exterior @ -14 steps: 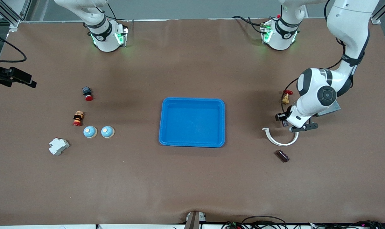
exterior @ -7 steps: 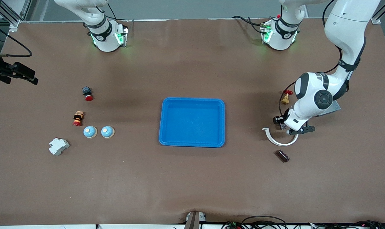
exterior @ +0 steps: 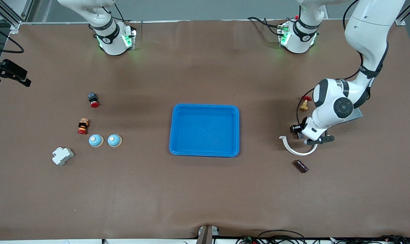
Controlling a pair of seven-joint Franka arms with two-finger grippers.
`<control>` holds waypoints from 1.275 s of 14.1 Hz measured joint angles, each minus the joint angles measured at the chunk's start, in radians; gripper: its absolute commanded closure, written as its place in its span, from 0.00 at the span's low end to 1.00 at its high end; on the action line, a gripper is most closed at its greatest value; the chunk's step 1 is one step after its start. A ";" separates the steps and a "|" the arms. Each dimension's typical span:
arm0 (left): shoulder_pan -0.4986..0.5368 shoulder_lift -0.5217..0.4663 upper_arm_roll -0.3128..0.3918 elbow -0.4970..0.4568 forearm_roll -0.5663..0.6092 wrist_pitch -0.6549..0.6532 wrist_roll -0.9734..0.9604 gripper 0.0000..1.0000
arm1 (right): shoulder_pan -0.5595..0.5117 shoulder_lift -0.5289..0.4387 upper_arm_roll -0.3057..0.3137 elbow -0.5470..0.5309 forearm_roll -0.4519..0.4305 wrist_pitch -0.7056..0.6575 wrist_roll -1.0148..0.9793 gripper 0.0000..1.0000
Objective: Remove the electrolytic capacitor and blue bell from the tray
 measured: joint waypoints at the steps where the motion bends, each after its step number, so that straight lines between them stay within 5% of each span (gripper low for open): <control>1: 0.000 0.002 0.000 0.002 0.000 0.000 0.001 0.11 | -0.001 0.012 -0.001 0.012 0.000 -0.002 0.002 0.00; 2: 0.000 0.003 0.000 0.004 0.001 0.000 0.001 0.00 | -0.001 0.023 -0.002 0.019 0.000 -0.002 0.003 0.00; 8: 0.003 0.001 0.000 0.051 0.001 -0.019 0.001 0.00 | 0.000 0.037 0.006 0.029 0.001 0.040 0.004 0.00; 18: 0.041 -0.068 0.006 0.328 0.001 -0.480 0.160 0.00 | 0.003 0.039 0.010 0.028 0.027 0.085 0.012 0.00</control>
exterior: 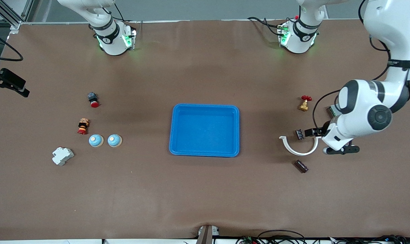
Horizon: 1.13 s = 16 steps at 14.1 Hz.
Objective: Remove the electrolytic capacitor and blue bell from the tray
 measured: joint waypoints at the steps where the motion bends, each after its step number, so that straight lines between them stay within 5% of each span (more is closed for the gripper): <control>1: 0.015 -0.012 0.000 0.028 0.000 -0.052 0.027 0.00 | 0.000 0.002 0.000 -0.002 0.001 -0.005 0.007 0.00; 7: 0.086 -0.050 0.000 0.284 0.000 -0.420 0.136 0.00 | 0.000 0.009 0.000 -0.005 0.002 -0.036 0.012 0.00; 16: 0.110 -0.167 -0.001 0.406 -0.002 -0.560 0.136 0.00 | 0.000 0.009 -0.001 -0.006 0.015 -0.048 0.013 0.00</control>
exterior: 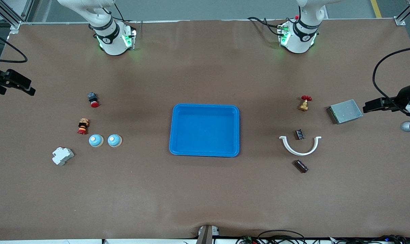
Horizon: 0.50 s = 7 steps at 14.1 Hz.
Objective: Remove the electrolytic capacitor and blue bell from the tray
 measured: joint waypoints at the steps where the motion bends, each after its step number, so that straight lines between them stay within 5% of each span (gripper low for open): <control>1: -0.002 0.000 -0.003 0.010 0.000 -0.005 0.000 0.00 | 0.000 0.000 0.000 0.000 0.000 0.000 0.000 0.00; 7: -0.085 -0.010 0.008 0.055 -0.001 -0.005 -0.004 0.00 | 0.000 0.001 0.000 -0.002 0.001 0.000 0.000 0.00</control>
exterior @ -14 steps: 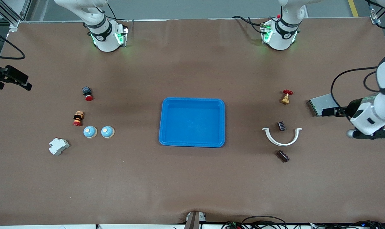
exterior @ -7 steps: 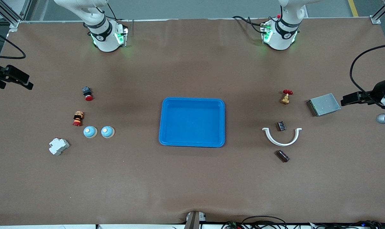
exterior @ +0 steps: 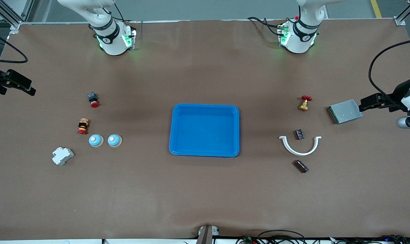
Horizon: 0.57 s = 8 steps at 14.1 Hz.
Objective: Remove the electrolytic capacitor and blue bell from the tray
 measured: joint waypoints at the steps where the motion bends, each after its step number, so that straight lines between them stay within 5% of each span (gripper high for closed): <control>1: -0.032 -0.011 0.024 0.002 0.000 0.000 0.000 0.00 | 0.000 0.001 0.000 0.000 0.000 0.000 0.000 0.00; 4: -0.155 -0.049 0.115 0.002 0.000 -0.002 -0.002 0.00 | 0.000 0.002 0.000 0.000 0.000 0.000 0.000 0.00; 8: -0.208 -0.068 0.135 0.002 0.000 -0.008 -0.004 0.00 | 0.000 0.007 0.000 0.000 0.000 0.001 0.000 0.00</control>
